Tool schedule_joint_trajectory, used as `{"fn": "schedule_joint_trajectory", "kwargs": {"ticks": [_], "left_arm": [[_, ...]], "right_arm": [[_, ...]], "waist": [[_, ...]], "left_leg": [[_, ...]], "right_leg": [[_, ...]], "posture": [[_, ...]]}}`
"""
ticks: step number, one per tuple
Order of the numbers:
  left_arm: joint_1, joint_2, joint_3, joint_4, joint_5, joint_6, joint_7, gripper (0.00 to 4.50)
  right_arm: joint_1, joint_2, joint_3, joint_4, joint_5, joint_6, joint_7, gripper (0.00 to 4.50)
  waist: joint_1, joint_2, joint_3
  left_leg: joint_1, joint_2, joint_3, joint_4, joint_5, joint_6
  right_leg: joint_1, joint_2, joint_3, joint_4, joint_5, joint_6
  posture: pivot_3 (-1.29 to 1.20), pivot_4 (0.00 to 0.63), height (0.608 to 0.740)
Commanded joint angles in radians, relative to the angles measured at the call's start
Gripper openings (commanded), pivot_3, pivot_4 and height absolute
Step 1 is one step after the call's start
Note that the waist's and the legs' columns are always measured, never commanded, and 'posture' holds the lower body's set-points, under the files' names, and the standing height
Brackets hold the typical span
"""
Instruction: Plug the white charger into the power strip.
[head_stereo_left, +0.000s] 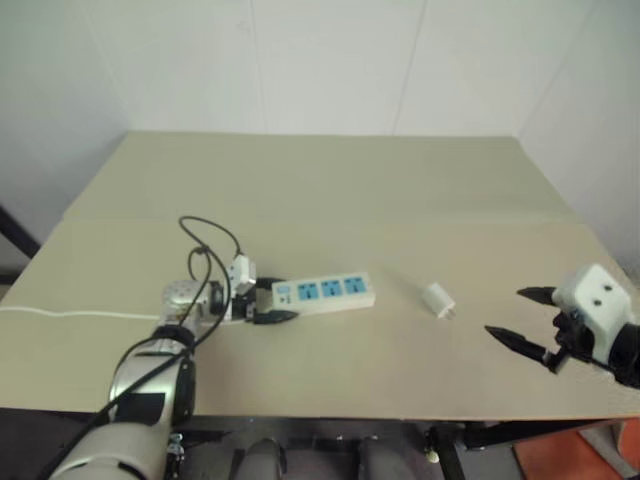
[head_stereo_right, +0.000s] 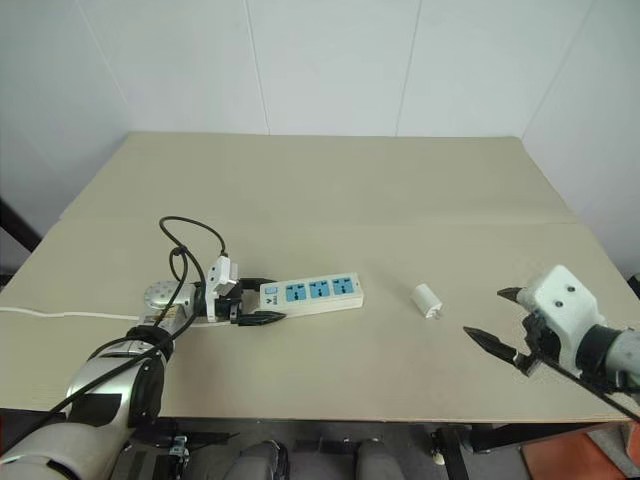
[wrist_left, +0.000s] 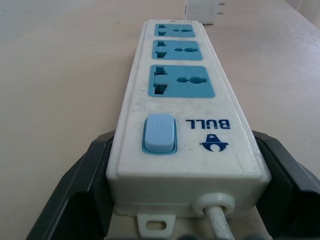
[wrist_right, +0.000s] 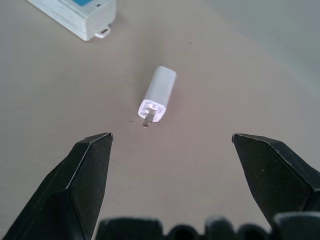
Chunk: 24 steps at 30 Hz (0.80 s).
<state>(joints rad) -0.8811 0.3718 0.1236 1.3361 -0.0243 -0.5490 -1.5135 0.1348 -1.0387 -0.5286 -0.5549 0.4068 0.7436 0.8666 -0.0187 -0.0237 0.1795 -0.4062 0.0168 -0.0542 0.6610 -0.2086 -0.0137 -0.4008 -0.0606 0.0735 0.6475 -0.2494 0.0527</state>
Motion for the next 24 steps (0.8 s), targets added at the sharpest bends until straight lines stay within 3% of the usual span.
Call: {"fn": "schedule_joint_trajectory", "kwargs": {"ticks": [1, 3, 5, 10, 13, 16, 24], "left_arm": [[-0.001, -0.001, -0.017, -0.028, 0.01, -0.025, -0.024, 3.31], [-0.003, -0.004, -0.024, -0.032, 0.009, -0.018, -0.042, 3.31], [-0.002, -0.007, -0.036, -0.038, 0.013, -0.026, -0.065, 3.31], [0.009, -0.024, -0.05, -0.046, -0.015, -0.005, -0.101, 3.31], [0.019, -0.026, -0.08, -0.052, -0.016, -0.021, -0.101, 3.31], [0.021, -0.035, -0.081, -0.06, -0.041, -0.017, -0.101, 3.31], [0.045, -0.026, -0.08, -0.063, -0.062, -0.014, -0.101, 3.31]], "right_arm": [[-0.158, -0.158, 0.072, -0.017, 0.054, 0.133, 0.017, 4.5], [-0.318, -0.246, 0.18, 0.01, 0.109, 0.237, 0.036, 4.5], [-0.623, -0.243, 0.409, 0.08, 0.136, 0.484, 0.018, 4.5], [-1.093, -0.141, 0.897, 0.224, 0.09, 0.748, 0.071, 4.5], [-1.233, -0.065, 1.103, 0.346, 0.03, 0.779, 0.064, 4.5], [-1.314, 0.01, 1.202, 0.483, -0.012, 0.768, 0.063, 4.5], [-1.405, 0.126, 1.294, 0.746, -0.099, 0.701, 0.077, 4.5]], "waist": [[-0.002, 0.001, 0.0], [-0.003, 0.002, 0.0], [-0.005, 0.001, -0.001], [0.001, 0.001, -0.001], [0.004, 0.002, -0.001], [0.011, 0.002, -0.002], [0.004, 0.003, -0.002]], "left_leg": [[0.0, 0.0, 0.0, 0.0, 0.0, 0.0], [0.0, 0.0, 0.0, 0.0, 0.001, 0.0], [0.0, 0.001, 0.0, 0.0, 0.001, 0.0], [-0.006, 0.001, 0.0, 0.0, 0.001, 0.0], [-0.011, 0.0, 0.0, 0.0, 0.001, 0.0], [-0.02, 0.0, -0.001, 0.001, 0.001, 0.001], [-0.019, -0.001, -0.001, 0.001, 0.001, 0.001]], "right_leg": [[-0.001, 0.0, 0.0, 0.0, 0.001, 0.0], [-0.001, 0.0, 0.001, 0.0, 0.001, 0.0], [-0.001, 0.001, 0.0, -0.001, 0.001, -0.001], [-0.006, 0.0, -0.001, -0.002, 0.005, -0.007], [-0.011, -0.001, -0.001, -0.001, 0.005, -0.008], [-0.021, -0.001, -0.002, 0.001, 0.006, -0.008], [-0.021, -0.002, -0.002, 0.004, 0.006, -0.008]], "posture": [[0.0, 0.15, 0.74], [0.0, 0.15, 0.74], [0.0, 0.15, 0.74], [0.0, 0.15, 0.74], [0.0, 0.15, 0.74], [0.0, 0.15, 0.74], [0.0, 0.15, 0.74]]}}
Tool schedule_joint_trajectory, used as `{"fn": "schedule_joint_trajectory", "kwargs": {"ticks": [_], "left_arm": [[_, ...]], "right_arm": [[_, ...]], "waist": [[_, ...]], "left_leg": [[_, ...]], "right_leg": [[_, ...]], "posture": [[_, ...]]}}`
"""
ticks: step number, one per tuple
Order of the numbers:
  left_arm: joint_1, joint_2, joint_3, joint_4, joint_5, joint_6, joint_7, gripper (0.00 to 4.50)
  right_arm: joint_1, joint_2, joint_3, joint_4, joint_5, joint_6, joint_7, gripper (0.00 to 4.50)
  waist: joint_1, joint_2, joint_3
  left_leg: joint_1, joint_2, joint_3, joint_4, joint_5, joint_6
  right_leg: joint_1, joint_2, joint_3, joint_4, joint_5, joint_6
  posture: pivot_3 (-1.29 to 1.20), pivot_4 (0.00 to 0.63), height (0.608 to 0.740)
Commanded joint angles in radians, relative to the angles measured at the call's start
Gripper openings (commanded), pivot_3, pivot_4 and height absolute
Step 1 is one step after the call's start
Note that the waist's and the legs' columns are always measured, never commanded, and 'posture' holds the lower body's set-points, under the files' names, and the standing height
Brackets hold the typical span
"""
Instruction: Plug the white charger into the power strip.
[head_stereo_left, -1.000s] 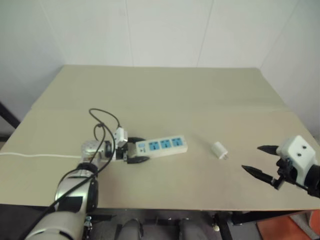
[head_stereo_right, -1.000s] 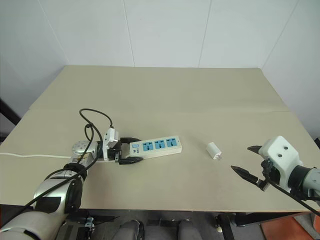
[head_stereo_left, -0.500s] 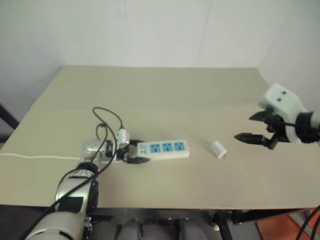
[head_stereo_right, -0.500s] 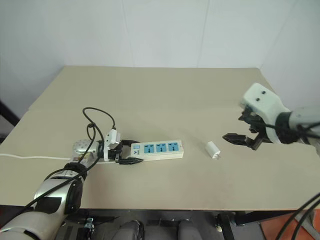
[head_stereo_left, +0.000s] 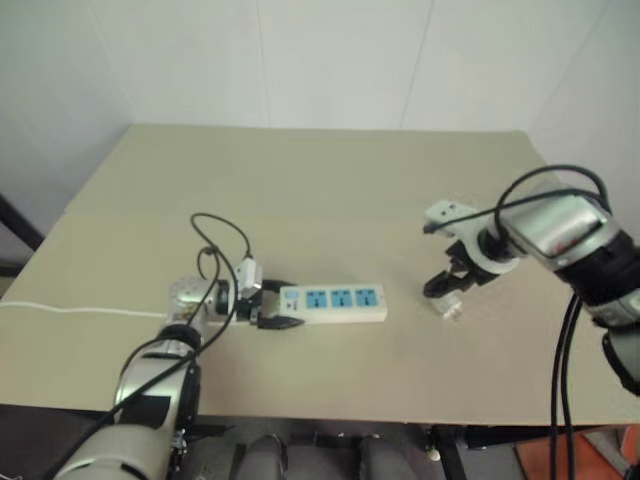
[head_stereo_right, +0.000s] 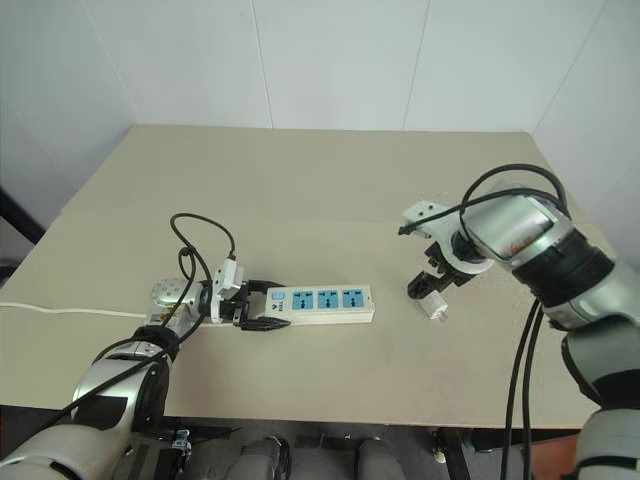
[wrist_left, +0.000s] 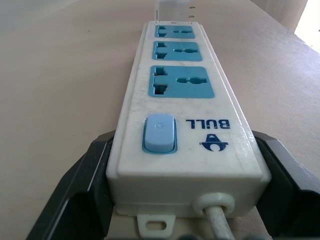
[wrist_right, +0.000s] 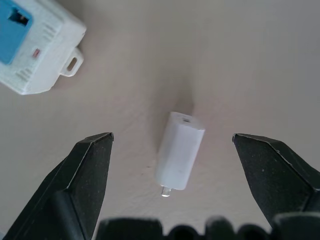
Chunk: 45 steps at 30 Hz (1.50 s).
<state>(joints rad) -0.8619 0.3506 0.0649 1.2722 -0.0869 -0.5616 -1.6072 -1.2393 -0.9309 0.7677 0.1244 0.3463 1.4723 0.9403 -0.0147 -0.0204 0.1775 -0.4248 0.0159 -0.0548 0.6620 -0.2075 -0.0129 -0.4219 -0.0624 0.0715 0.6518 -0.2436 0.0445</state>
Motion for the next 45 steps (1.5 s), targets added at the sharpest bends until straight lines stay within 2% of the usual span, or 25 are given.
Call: {"fn": "schedule_joint_trajectory", "kwargs": {"ticks": [1, 11, 15, 42, 45], "left_arm": [[0.028, -0.004, -0.024, -0.001, -0.001, -0.001, -0.007, 3.31], [0.029, -0.007, -0.032, -0.006, -0.018, -0.003, -0.007, 3.31], [0.034, -0.001, -0.038, -0.006, -0.022, -0.003, -0.007, 3.31], [0.046, 0.026, -0.032, -0.011, -0.037, 0.0, -0.007, 3.31], [0.049, 0.027, -0.028, -0.011, -0.036, -0.002, -0.007, 3.31]], "right_arm": [[-0.036, 0.035, 0.0, 0.099, -0.047, -0.031, 0.005, 4.5], [-0.066, 0.144, 0.003, 0.302, -0.108, -0.07, 0.049, 4.5], [-0.051, 0.14, 0.026, 0.303, -0.124, -0.072, 0.074, 4.5], [-0.005, 0.207, -0.035, 0.388, -0.122, -0.028, 0.05, 4.5], [0.002, 0.225, -0.055, 0.415, -0.129, -0.036, 0.03, 3.93]], "waist": [[-0.001, 0.0, 0.0], [-0.003, 0.001, 0.0], [-0.004, 0.001, -0.001], [-0.027, 0.001, -0.001], [-0.028, 0.002, -0.001]], "left_leg": [[0.0, 0.0, 0.0, 0.0, 0.0, 0.0], [0.002, 0.0, 0.0, 0.001, 0.001, 0.001], [0.001, 0.0, 0.0, 0.001, 0.001, 0.001], [0.003, 0.0, 0.0, 0.002, 0.001, 0.002], [0.003, 0.0, 0.0, 0.002, 0.001, 0.002]], "right_leg": [[0.0, 0.0, 0.0, 0.001, 0.0, 0.0], [-0.001, 0.0, 0.0, 0.006, 0.0, 0.0], [-0.001, 0.0, 0.0, 0.006, 0.0, 0.0], [-0.001, 0.001, 0.0, 0.01, 0.0, 0.0], [-0.001, 0.001, 0.0, 0.01, 0.0, 0.0]], "posture": [[0.0, 0.15, 0.74], [0.0, 0.15, 0.74], [0.0, 0.15, 0.74], [0.0, 0.15, 0.74], [0.0, 0.15, 0.74]]}}
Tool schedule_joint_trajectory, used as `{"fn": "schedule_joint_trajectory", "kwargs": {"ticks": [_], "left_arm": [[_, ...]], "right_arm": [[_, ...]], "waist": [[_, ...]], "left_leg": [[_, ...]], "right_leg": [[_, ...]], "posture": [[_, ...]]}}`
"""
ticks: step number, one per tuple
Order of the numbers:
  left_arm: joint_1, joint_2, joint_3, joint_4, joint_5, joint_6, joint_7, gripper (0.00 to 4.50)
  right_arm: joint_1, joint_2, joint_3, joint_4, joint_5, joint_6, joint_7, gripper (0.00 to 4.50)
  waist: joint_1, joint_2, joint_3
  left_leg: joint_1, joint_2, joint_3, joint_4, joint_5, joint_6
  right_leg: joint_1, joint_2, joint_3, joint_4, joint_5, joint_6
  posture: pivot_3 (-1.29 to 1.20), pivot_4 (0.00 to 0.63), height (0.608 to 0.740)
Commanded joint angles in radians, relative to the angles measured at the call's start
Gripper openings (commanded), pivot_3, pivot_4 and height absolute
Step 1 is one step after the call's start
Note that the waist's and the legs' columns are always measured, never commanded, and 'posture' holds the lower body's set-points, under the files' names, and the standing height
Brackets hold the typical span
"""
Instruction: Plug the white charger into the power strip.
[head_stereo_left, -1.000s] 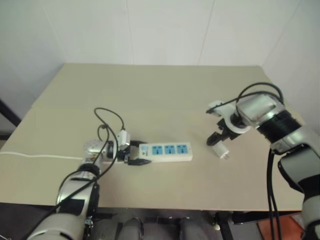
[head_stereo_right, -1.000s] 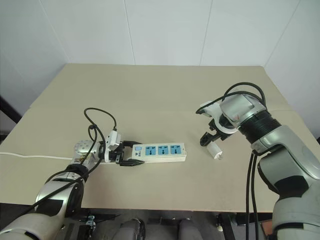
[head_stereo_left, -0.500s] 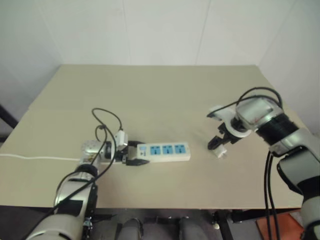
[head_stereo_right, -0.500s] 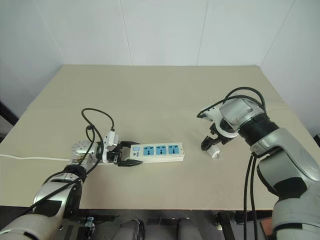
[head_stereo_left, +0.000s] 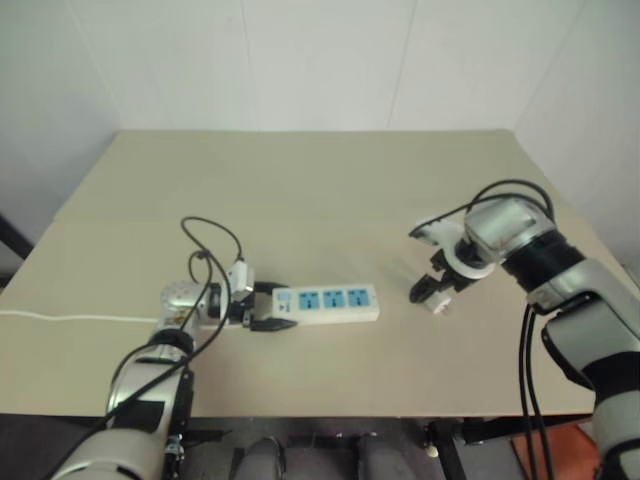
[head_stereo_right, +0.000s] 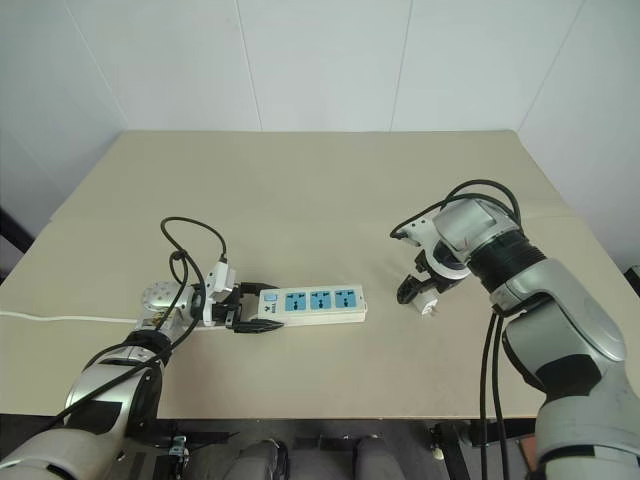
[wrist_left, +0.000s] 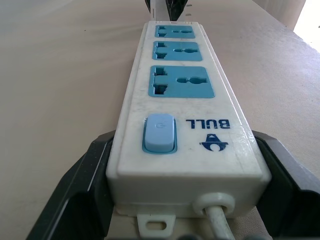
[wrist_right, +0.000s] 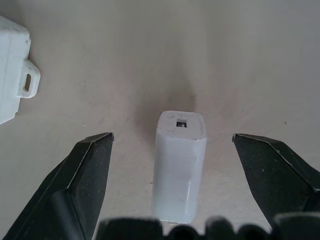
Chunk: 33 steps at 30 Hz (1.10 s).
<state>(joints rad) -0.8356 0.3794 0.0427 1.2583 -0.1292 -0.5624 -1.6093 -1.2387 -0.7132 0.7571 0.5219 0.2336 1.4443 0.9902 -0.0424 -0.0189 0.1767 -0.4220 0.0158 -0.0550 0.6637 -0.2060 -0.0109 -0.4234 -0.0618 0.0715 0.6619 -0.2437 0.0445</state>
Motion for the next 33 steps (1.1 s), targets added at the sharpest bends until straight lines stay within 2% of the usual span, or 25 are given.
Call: {"fn": "schedule_joint_trajectory", "kwargs": {"ticks": [1, 2, 7, 12, 16, 20, 21, 24, 27, 30, 33], "left_arm": [[0.023, -0.002, -0.003, 0.004, 0.007, -0.001, -0.005, 3.31], [0.024, -0.001, -0.002, 0.003, 0.008, -0.002, -0.005, 3.31], [0.026, 0.0, -0.001, 0.002, 0.01, -0.001, -0.005, 3.31], [0.026, -0.001, -0.026, -0.007, 0.004, 0.008, -0.005, 3.31], [0.025, -0.009, -0.053, -0.018, -0.008, 0.014, -0.005, 3.31], [0.022, -0.014, -0.073, -0.028, -0.028, 0.026, -0.005, 3.31], [0.022, -0.014, -0.08, -0.032, -0.032, 0.028, -0.005, 3.31], [0.022, -0.017, -0.096, -0.043, -0.043, 0.033, -0.005, 3.31], [0.024, -0.023, -0.109, -0.058, -0.061, 0.042, -0.005, 3.31], [0.028, -0.021, -0.125, -0.074, -0.081, 0.054, -0.005, 3.31], [0.03, -0.008, -0.144, -0.094, -0.106, 0.074, -0.005, 3.31]], "right_arm": [[0.003, 0.013, -0.049, 0.025, -0.02, -0.013, -0.026, 3.62], [0.004, 0.018, -0.055, 0.034, -0.023, -0.016, -0.03, 3.42], [0.01, 0.027, -0.055, 0.042, -0.037, -0.031, -0.038, 1.63], [0.0, 0.008, -0.046, 0.006, -0.04, -0.028, -0.028, 1.63], [-0.015, -0.037, -0.068, -0.111, -0.031, -0.043, -0.014, 1.63], [0.04, -0.09, -0.255, -0.327, 0.071, -0.133, 0.043, 1.63], [0.088, -0.082, -0.337, -0.376, 0.099, -0.181, 0.036, 1.63], [0.26, -0.019, -0.561, -0.473, 0.169, -0.398, 0.014, 1.63], [0.388, 0.071, -0.687, -0.495, 0.244, -0.549, 0.044, 1.63], [0.499, 0.181, -0.767, -0.493, 0.3, -0.745, 0.086, 1.63], [0.559, 0.279, -0.787, -0.447, 0.301, -0.939, 0.136, 1.63]], "waist": [[-0.001, 0.0, 0.0], [-0.001, 0.0, 0.0], [-0.002, 0.0, 0.0], [-0.002, 0.001, 0.0], [0.0, 0.001, 0.0], [0.001, 0.001, 0.0], [0.002, 0.001, 0.0], [0.006, -0.003, -0.003], [0.007, -0.003, -0.003], [0.006, -0.003, -0.003], [0.004, -0.003, -0.003]], "left_leg": [[0.0, 0.0, 0.0, 0.0, 0.0, 0.0], [0.0, 0.0, 0.0, 0.0, 0.0, 0.0], [0.0, 0.0, 0.0, 0.0, 0.0, 0.0], [0.0, 0.0, 0.0, 0.0, 0.0, 0.0], [0.0, 0.0, 0.0, 0.0, 0.0, 0.0], [-0.001, 0.0, 0.0, 0.0, 0.0, 0.0], [-0.001, 0.0, -0.001, 0.0, 0.0, 0.0], [0.0, 0.0, -0.002, 0.0, 0.0, 0.0], [0.0, -0.001, -0.001, 0.001, 0.0, 0.0], [0.0, -0.001, -0.001, 0.001, 0.0, 0.0], [0.0, -0.001, -0.002, 0.001, 0.0, 0.001]], "right_leg": [[0.0, 0.0, 0.0, 0.0, 0.0, 0.0], [0.0, 0.0, 0.0, 0.0, 0.0, 0.0], [0.0, 0.0, 0.0, 0.0, 0.0, 0.0], [0.0, 0.0, 0.0, 0.0, 0.0, 0.0], [0.0, 0.0, 0.0, 0.0, 0.0, 0.0], [0.0, 0.0, 0.0, -0.001, 0.0, 0.0], [0.0, 0.0, 0.0, -0.001, 0.0, 0.0], [0.003, 0.0, -0.002, -0.004, 0.0, 0.001], [0.004, 0.0, 0.0, -0.004, 0.0, 0.001], [0.004, 0.0, 0.0, -0.004, 0.0, 0.001], [0.004, 0.0, 0.0, -0.003, 0.0, 0.001]], "posture": [[0.0, 0.15, 0.74], [0.0, 0.15, 0.74], [0.0, 0.15, 0.74], [0.0, 0.15, 0.74], [0.0, 0.15, 0.74], [0.0, 0.15, 0.74], [0.0, 0.15, 0.74], [0.0, 0.15, 0.74], [0.0, 0.15, 0.74], [0.0, 0.15, 0.74], [0.0, 0.15, 0.74]]}}
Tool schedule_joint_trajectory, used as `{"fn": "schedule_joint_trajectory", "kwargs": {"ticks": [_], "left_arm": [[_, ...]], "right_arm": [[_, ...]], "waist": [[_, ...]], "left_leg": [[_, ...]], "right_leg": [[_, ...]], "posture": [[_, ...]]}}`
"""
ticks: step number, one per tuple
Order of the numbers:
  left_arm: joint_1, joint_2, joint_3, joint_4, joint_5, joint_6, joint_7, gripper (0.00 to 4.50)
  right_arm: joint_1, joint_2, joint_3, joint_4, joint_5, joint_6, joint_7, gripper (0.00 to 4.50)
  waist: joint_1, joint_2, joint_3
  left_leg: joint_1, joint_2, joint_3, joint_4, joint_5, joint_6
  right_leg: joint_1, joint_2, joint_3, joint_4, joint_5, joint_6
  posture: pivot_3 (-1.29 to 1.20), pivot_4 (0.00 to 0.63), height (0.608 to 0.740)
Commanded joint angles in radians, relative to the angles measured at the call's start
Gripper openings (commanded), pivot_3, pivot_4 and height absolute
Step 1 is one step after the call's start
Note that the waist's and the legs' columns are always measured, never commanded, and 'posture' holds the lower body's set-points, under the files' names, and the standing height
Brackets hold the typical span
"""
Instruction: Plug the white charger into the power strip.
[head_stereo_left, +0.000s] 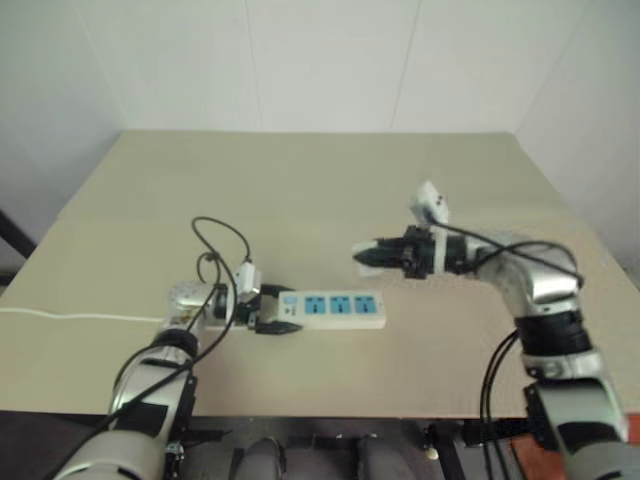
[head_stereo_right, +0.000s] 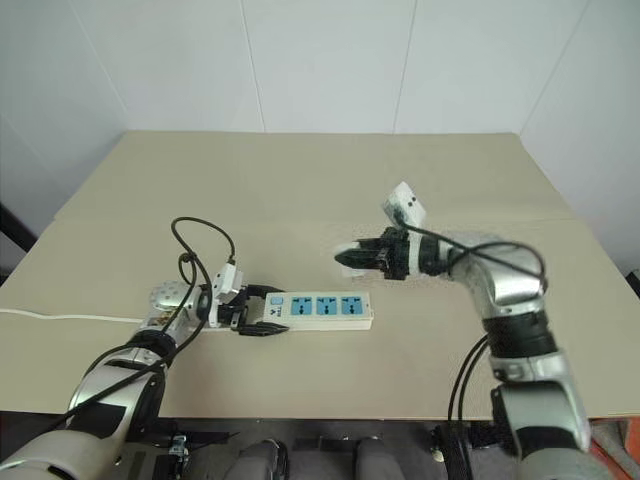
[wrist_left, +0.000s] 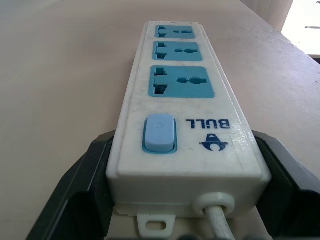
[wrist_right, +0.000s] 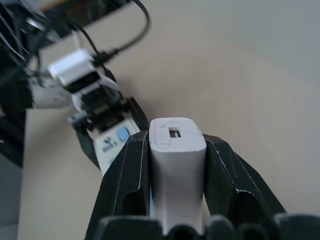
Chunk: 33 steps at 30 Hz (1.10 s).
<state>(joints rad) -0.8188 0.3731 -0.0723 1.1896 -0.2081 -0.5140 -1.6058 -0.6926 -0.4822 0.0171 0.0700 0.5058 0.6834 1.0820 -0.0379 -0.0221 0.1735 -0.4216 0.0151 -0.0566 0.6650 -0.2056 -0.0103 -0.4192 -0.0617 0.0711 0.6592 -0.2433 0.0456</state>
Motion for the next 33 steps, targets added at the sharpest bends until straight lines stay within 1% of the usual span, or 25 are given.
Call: {"fn": "schedule_joint_trajectory", "kwargs": {"ticks": [1, 5, 8, 11, 15, 22, 29, 33], "left_arm": [[0.013, 0.005, -0.04, -0.035, -0.035, 0.037, -0.009, 3.31], [0.015, 0.019, -0.069, -0.067, -0.073, 0.071, -0.009, 3.31], [0.019, 0.026, -0.087, -0.078, -0.083, 0.078, -0.009, 3.31], [0.018, 0.032, -0.099, -0.094, -0.092, 0.091, -0.009, 3.31], [0.019, 0.039, -0.102, -0.107, -0.101, 0.098, -0.009, 3.31], [0.036, 0.04, -0.11, -0.128, -0.115, 0.106, -0.009, 3.31], [0.043, 0.034, -0.107, -0.135, -0.12, 0.11, -0.009, 3.31], [0.042, 0.033, -0.104, -0.134, -0.118, 0.109, -0.009, 3.31]], "right_arm": [[0.022, 0.079, -0.044, 0.03, 0.028, -0.23, 0.064, 1.63], [0.029, 0.173, -0.031, 0.132, 0.044, -0.387, 0.183, 1.63], [0.018, 0.222, -0.011, 0.243, 0.011, -0.501, 0.241, 1.63], [0.0, 0.251, 0.011, 0.375, -0.037, -0.62, 0.298, 1.63], [-0.024, 0.275, 0.019, 0.496, -0.081, -0.722, 0.331, 1.63], [-0.074, 0.31, 0.01, 0.622, -0.117, -0.798, 0.335, 1.63], [-0.1, 0.349, 0.007, 0.651, -0.133, -0.817, 0.31, 1.63], [-0.096, 0.353, 0.013, 0.666, -0.15, -0.834, 0.307, 1.63]], "waist": [[-0.003, 0.0, 0.0], [-0.004, 0.0, 0.0], [-0.004, 0.0, 0.0], [-0.005, 0.0, 0.0], [-0.005, 0.0, 0.0], [-0.007, 0.001, 0.0], [-0.007, 0.001, 0.0], [-0.007, 0.001, 0.0]], "left_leg": [[0.0, 0.0, 0.0, 0.0, 0.0, 0.0], [0.001, 0.0, 0.0, 0.0, 0.0, 0.0], [0.001, 0.0, 0.0, 0.0, 0.0, 0.0], [0.001, 0.0, 0.0, 0.0, 0.0, 0.0], [0.001, 0.0, 0.0, 0.0, 0.0, 0.0], [0.002, 0.0, 0.0, 0.0, 0.0, 0.0], [0.002, 0.0, 0.0, 0.0, 0.0, 0.0], [0.002, 0.0, 0.0, 0.0, 0.0, 0.0]], "right_leg": [[0.0, 0.0, 0.0, 0.0, 0.0, 0.0], [0.0, 0.0, 0.0, 0.001, 0.0, 0.0], [0.0, 0.0, 0.0, 0.001, 0.0, 0.0], [0.0, 0.0, 0.0, 0.001, 0.0, 0.0], [0.0, 0.001, 0.0, 0.002, 0.0, 0.0], [-0.001, 0.001, 0.0, 0.003, 0.0, 0.0], [-0.001, 0.001, 0.0, 0.003, 0.0, 0.0], [-0.001, 0.001, 0.0, 0.003, 0.0, 0.0]], "posture": [[0.0, 0.15, 0.74], [0.0, 0.15, 0.74], [0.0, 0.15, 0.74], [0.0, 0.15, 0.74], [0.0, 0.15, 0.74], [0.0, 0.15, 0.74], [0.0, 0.15, 0.74], [0.0, 0.15, 0.74]]}}
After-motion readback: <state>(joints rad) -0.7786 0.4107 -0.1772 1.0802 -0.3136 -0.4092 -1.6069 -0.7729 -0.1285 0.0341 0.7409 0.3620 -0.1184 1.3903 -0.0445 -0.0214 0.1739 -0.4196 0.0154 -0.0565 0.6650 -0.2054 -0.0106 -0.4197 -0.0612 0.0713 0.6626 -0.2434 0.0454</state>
